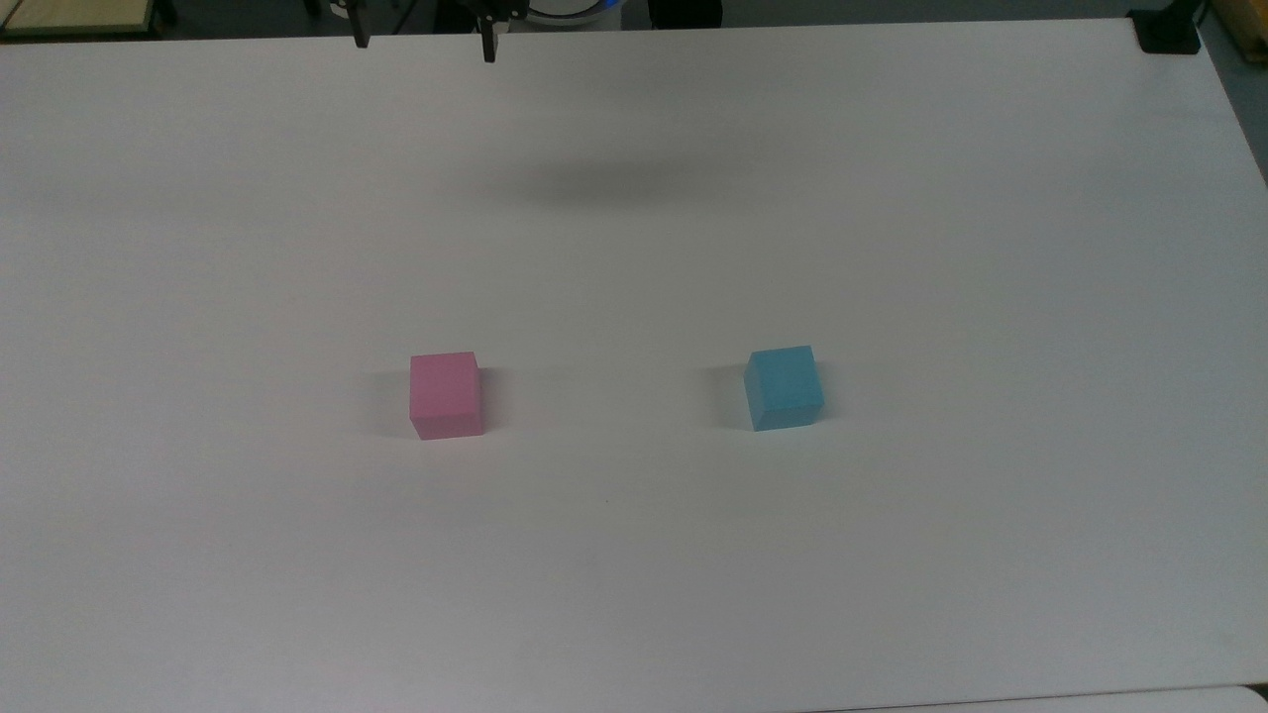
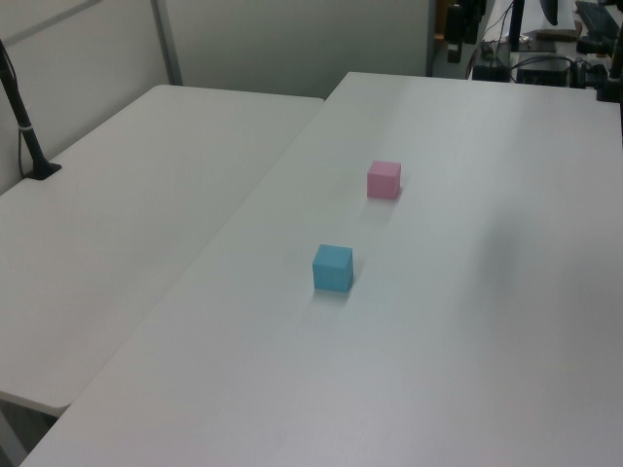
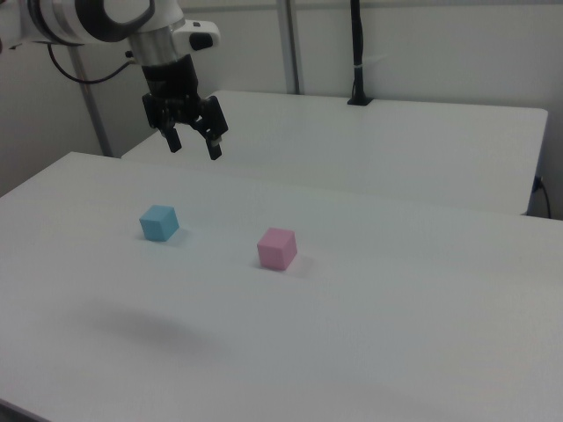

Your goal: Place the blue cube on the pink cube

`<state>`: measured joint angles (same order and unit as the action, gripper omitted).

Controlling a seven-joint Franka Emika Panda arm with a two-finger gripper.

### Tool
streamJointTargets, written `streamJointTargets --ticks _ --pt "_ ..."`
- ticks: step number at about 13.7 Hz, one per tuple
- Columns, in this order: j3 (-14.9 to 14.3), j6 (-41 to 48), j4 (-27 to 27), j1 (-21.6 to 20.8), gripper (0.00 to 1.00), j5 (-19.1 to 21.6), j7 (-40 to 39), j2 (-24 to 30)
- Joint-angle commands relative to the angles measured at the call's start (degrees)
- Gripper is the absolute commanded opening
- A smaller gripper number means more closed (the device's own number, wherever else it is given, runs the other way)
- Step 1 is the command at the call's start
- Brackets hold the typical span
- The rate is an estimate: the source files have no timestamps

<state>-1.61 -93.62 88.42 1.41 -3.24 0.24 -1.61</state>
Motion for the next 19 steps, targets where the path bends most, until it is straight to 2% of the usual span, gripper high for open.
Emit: streamJointTargets --ticks 1,11,13,19 --pt "-0.6 0.5 -0.4 0.1 1.0 -0.1 -3.2 0.2" --pt "-0.1 0.5 -0.2 0.1 1.0 0.8 3.5 0.0" --pt "-0.2 0.5 -0.2 0.1 1.0 2.3 3.9 0.0" --pt "0.0 0.7 -0.1 0.0 1.0 1.1 3.3 0.0"
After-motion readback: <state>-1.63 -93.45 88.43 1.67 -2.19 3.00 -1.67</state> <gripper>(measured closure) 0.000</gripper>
